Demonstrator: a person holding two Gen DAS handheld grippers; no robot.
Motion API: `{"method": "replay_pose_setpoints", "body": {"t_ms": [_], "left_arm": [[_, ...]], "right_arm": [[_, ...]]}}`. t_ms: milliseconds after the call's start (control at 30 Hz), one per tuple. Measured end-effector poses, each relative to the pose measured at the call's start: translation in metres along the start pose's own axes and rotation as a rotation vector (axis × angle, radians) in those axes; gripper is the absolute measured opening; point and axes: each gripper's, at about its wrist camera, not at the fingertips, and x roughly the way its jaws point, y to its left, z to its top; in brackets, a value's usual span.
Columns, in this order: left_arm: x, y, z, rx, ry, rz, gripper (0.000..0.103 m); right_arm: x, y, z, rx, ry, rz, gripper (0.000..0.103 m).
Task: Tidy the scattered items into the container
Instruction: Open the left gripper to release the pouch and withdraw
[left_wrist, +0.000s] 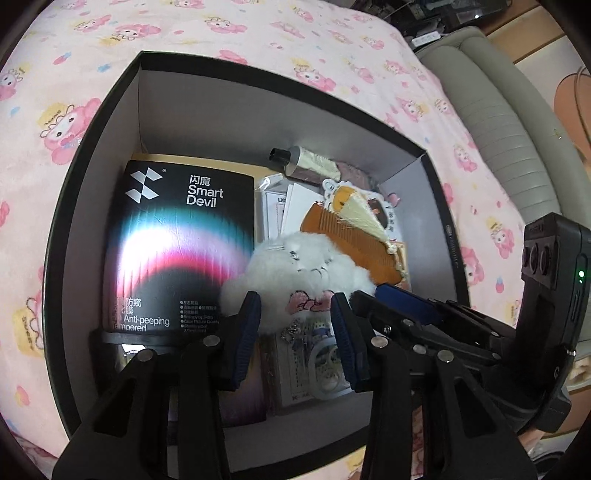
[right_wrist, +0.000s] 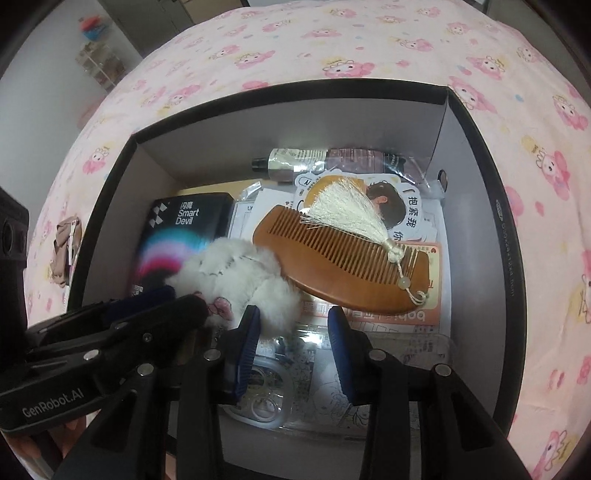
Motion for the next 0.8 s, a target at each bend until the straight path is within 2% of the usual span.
{"method": "replay_pose_setpoints", "body": {"t_ms": [67, 167, 200, 367, 533, 667, 800], "left_arm": [[-0.009, 0.001, -0.003, -0.009, -0.025, -0.034, 0.04], [-0.028, -0.002, -0.011, -0.005, -0.079, -0.059, 0.044], [-0.034, -0.004, -0.014, 0.0, -0.092, -0.065, 0.045], [-0.068, -0.014, -0.029, 0.063, -0.143, -0.048, 0.046], [-0.103, -0.011, -0.054, 0.139, -0.155, -0.035, 0.046], [-0.129, -0.004, -0.073, 0.171, -0.174, -0.043, 0.046], [-0.154, 0.007, -0.087, 0.192, -0.201, -0.01, 0.046]], "right_arm": [[-0.008, -0.002, -0.001, 0.027, -0.029, 0.002, 0.035], [-0.032, 0.002, -0.01, 0.048, -0.117, -0.019, 0.038], [-0.043, 0.007, -0.015, 0.034, -0.153, -0.035, 0.042], [-0.086, 0.038, -0.041, -0.049, -0.313, -0.125, 0.045], [-0.104, 0.056, -0.069, -0.032, -0.341, -0.061, 0.045], [-0.114, 0.081, -0.087, -0.059, -0.354, -0.027, 0.045], [-0.12, 0.113, -0.101, -0.111, -0.365, -0.013, 0.045]]}}
